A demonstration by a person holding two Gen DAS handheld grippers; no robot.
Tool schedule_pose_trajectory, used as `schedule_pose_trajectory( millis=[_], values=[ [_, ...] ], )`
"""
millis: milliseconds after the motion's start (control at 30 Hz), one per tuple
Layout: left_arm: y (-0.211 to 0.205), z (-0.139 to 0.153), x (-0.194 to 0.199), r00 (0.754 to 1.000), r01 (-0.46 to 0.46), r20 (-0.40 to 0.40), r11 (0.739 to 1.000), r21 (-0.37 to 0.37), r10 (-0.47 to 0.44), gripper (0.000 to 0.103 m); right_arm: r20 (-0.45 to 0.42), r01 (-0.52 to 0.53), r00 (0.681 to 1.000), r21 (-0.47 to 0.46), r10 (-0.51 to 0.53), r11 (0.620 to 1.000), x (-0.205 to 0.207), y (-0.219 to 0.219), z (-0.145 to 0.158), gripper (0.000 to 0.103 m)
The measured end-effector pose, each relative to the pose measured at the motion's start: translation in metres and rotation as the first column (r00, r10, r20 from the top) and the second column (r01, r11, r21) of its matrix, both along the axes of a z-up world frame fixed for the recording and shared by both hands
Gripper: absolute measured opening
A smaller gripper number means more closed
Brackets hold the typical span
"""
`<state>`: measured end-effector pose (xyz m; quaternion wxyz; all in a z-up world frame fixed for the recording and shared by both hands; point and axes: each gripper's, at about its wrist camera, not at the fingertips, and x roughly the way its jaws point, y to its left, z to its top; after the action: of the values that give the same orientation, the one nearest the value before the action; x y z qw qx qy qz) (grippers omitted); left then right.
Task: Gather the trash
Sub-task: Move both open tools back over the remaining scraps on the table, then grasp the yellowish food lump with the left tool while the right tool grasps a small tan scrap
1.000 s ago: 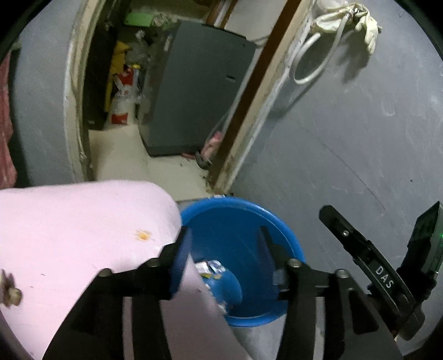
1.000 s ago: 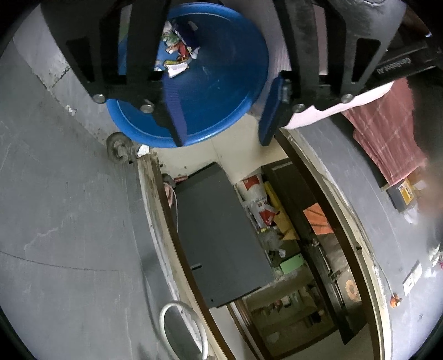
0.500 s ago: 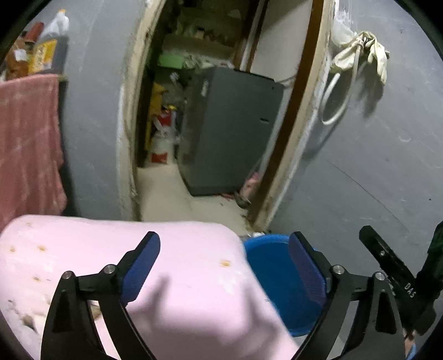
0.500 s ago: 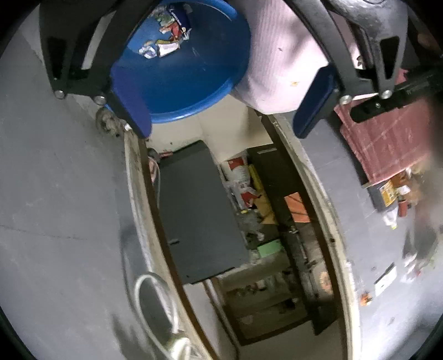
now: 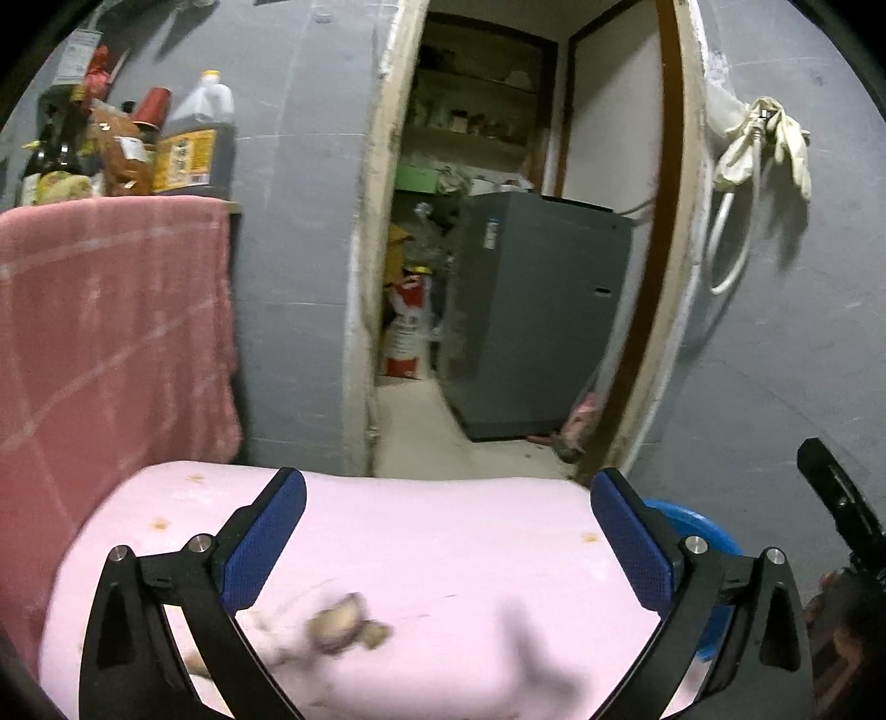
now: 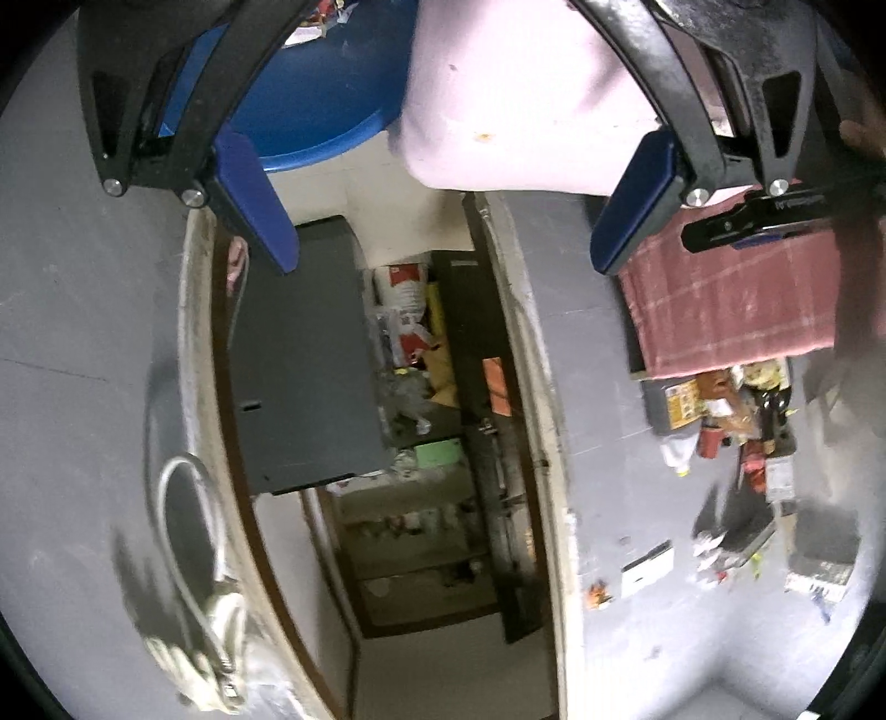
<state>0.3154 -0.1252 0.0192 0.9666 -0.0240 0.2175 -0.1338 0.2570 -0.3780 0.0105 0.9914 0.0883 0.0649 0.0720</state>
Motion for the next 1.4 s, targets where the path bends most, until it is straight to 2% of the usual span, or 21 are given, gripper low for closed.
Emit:
schedule_pose_trajectory(
  millis=[200,367,633,733,967,1200,1400],
  values=[
    [0.037,-0.013,-0.004,0.997,-0.073,-0.034,0.997,0.019,0.074,0.101,-0.06,-0.116,0.991,0.018,0.117,0.993,0.017,0.026,-0.004,0.103],
    [0.064,-0.025,-0.003,0.988,-0.114,-0.098,0.993,0.026,0.117,0.101,-0.139,-0.246,0.959,0.034,0.248,0.969,0.035,0.052,-0.013,0.103],
    [0.093,-0.043,0.001,0.967,-0.173,-0.183,0.984,0.042,0.178,0.101,-0.272,-0.319,0.917,-0.053,0.294,0.946,0.054,0.09,-0.026,0.103],
    [0.097,-0.049,0.005,0.955,-0.193,-0.217,0.979,0.07,0.204,0.101,-0.344,-0.337,0.891,-0.067,0.295,0.939,0.066,0.097,-0.034,0.103],
    [0.11,-0.061,0.011,0.927,-0.218,-0.29,0.97,0.104,0.24,0.101,-0.486,-0.438,0.8,-0.073,0.352,0.896,0.092,0.123,-0.051,0.102],
    [0.115,-0.069,0.012,0.909,-0.227,-0.325,0.963,0.144,0.262,0.101,-0.602,-0.536,0.712,-0.134,0.361,0.834,0.106,0.158,-0.068,0.079],
    [0.122,-0.075,0.013,0.895,-0.237,-0.356,0.963,0.131,0.269,0.101,-0.662,-0.609,0.646,-0.149,0.379,0.779,0.116,0.185,-0.081,0.062]
  ],
)
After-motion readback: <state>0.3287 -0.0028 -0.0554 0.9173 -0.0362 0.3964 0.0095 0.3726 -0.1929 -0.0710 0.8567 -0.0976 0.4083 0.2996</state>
